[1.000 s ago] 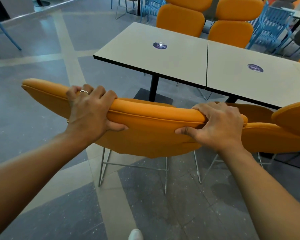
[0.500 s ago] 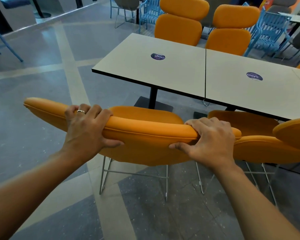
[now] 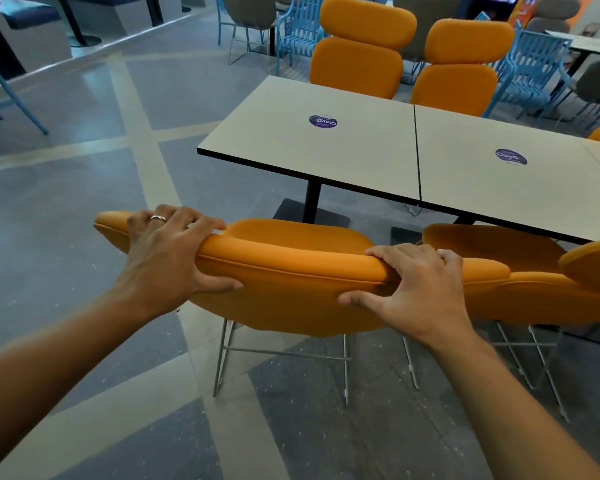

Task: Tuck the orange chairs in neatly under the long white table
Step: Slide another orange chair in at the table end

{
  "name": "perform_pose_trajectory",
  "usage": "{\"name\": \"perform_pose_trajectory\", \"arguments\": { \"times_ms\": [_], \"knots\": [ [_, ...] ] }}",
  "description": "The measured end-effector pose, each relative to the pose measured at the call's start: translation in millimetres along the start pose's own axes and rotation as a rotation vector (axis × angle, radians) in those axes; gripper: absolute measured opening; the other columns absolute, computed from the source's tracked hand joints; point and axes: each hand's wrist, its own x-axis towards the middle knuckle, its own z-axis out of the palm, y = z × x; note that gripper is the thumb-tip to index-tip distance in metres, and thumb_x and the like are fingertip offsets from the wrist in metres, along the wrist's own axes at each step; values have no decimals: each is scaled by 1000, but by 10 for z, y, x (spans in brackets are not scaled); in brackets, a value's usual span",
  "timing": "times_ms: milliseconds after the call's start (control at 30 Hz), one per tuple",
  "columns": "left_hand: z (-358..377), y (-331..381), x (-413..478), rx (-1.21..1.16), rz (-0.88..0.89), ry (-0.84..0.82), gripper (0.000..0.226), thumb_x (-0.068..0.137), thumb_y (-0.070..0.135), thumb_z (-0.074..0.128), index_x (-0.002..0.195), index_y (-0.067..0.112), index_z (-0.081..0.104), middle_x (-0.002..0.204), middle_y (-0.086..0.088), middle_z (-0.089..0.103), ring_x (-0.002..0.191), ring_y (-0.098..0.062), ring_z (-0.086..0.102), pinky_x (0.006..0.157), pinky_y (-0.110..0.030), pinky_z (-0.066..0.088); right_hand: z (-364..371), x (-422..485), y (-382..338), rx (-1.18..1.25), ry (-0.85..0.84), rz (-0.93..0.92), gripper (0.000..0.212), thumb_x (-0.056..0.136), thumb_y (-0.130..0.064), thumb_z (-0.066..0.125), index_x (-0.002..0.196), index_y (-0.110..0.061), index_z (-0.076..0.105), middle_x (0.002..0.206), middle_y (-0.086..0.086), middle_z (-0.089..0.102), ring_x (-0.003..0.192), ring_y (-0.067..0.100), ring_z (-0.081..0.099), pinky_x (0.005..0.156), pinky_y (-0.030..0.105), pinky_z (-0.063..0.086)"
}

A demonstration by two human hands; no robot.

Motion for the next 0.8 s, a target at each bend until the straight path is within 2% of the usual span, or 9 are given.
{"name": "perform_pose_trajectory", "arguments": {
  "times_ms": [233, 433, 600, 800],
  "knots": [
    [7, -196, 46, 56, 124, 19, 86, 66, 92, 36, 112, 24, 64, 109, -5, 69, 103, -32, 60, 93, -49, 33, 170, 128, -720, -57, -27, 54, 84, 67, -95, 40, 128, -39, 57, 124, -8, 65, 117, 20, 54, 105, 53, 32],
    [39, -352, 185, 50, 261, 107, 83, 68, 91, 41, 95, 18, 70, 98, -7, 73, 84, -32, 68, 76, -43, 47, 265, 206, -811, -73, 62, 86, 78, 66, -97, 43, 108, -36, 66, 100, -10, 69, 99, 16, 59, 95, 47, 37],
    [96, -557, 334, 41, 327, 132, 81, 69, 90, 45, 94, 17, 70, 99, -7, 73, 83, -31, 68, 75, -44, 49, 360, 302, -950, -102, 116, 105, 73, 69, -94, 46, 105, -35, 67, 98, -10, 69, 95, 16, 59, 91, 45, 37],
    [121, -1010, 651, 66, 298, 90, 84, 66, 93, 41, 98, 20, 68, 94, -6, 72, 83, -31, 66, 77, -45, 46, 550, 599, -1313, -143, 173, 132, 71, 72, -92, 47, 103, -32, 68, 95, -7, 69, 91, 19, 60, 86, 43, 37]
  ]
}}
